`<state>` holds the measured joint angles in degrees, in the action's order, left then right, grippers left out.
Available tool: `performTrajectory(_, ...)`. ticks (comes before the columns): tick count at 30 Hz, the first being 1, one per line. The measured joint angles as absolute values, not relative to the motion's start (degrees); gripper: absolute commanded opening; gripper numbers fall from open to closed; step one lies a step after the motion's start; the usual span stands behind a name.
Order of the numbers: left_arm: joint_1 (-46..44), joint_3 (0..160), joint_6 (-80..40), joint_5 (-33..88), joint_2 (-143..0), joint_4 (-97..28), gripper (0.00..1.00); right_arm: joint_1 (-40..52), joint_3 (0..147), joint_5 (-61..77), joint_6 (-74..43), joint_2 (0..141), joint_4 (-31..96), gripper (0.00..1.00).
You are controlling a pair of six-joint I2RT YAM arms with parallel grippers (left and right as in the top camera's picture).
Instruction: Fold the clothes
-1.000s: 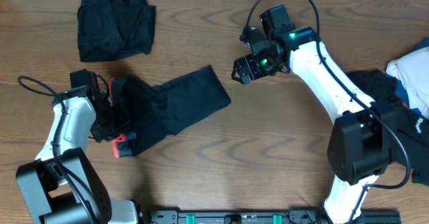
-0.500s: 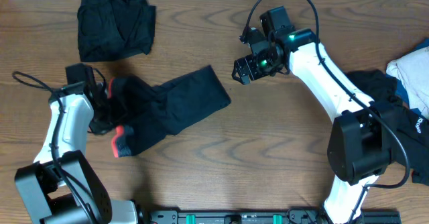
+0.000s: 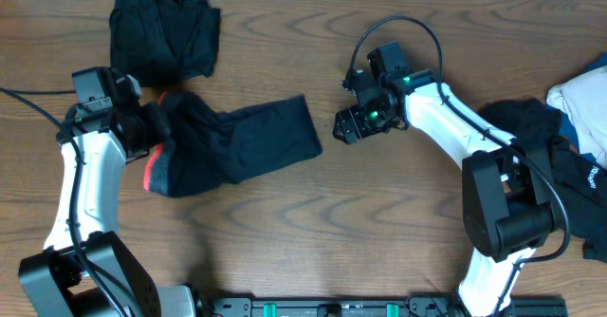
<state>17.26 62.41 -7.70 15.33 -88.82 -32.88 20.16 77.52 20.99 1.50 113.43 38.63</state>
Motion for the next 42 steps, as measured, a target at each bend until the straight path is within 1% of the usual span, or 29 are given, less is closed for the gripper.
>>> performTrajectory(2, 17.26, 62.41, -6.83, 15.38, -88.82, -30.44, 0.06, 20.16, 77.03, 20.99, 1.41, 113.43, 38.61, 0.83)
performTrajectory(5, 17.26, 62.41, -5.02, 15.31, -88.82, -26.37, 0.09, 20.16, 76.79, 20.99, 0.86, 113.43, 38.48, 0.83)
performTrajectory(6, 17.26, 62.43, -4.25, 15.29, -88.82, -24.95, 0.1, 20.16, 76.79, 20.99, 0.71, 113.43, 38.35, 0.83)
performTrajectory(7, 17.26, 62.43, -3.6, 15.29, -88.82, -23.38, 0.15, 20.16, 76.77, 21.02, 0.6, 113.43, 38.2, 0.83)
performTrajectory(8, 17.26, 62.43, -2.81, 15.25, -88.82, -22.17, 0.3, 20.16, 76.77, 21.06, 0.51, 113.43, 38.09, 0.83)
performTrajectory(10, 17.26, 62.48, -1.67, 15.27, -88.82, -20.21, 0.68, 20.16, 76.77, 21.65, 0.43, 113.43, 37.78, 0.83)
performTrajectory(11, 17.26, 62.5, -1.43, 15.29, -88.84, -19.57, 0.92, 20.16, 76.77, 22.5, 0.43, 113.43, 37.6, 0.83)
performTrajectory(12, 17.26, 62.5, -1.26, 15.27, -88.92, -19.35, 0.98, 20.16, 76.77, 23.97, 0.38, 113.43, 37.23, 0.83)
performTrajectory(16, 17.26, 62.5, -0.99, 15.27, -89.78, -19.51, 0.98, 20.16, 76.77, 28.16, 0.23, 113.43, 35.99, 0.83)
performTrajectory(20, 17.26, 62.5, -1.08, 15.27, -90.5, -19.99, 0.98, 20.18, 76.75, 32.58, -1.13, 113.43, 33.76, 0.8)
performTrajectory(25, 17.26, 62.5, -2.37, 15.31, -90.52, -20.4, 0.98, 20.64, 76.75, 34.28, -2.46, 113.43, 31.55, 0.79)
performTrajectory(30, 17.26, 62.5, -4.12, 15.75, -90.52, -20.64, 0.98, 23.2, 76.75, 35.83, -5.1, 114.1, 28.25, 0.78)
performTrajectory(35, 17.26, 62.5, -4.54, 15.99, -90.52, -20.71, 0.98, 25.85, 76.75, 38.48, -8.71, 117.97, 24.69, 0.77)
performTrajectory(42, 17.26, 62.5, -4.69, 16.14, -90.52, -21.3, 0.98, 26.37, 76.75, 42.78, -13.34, 121.58, 22.06, 0.78)
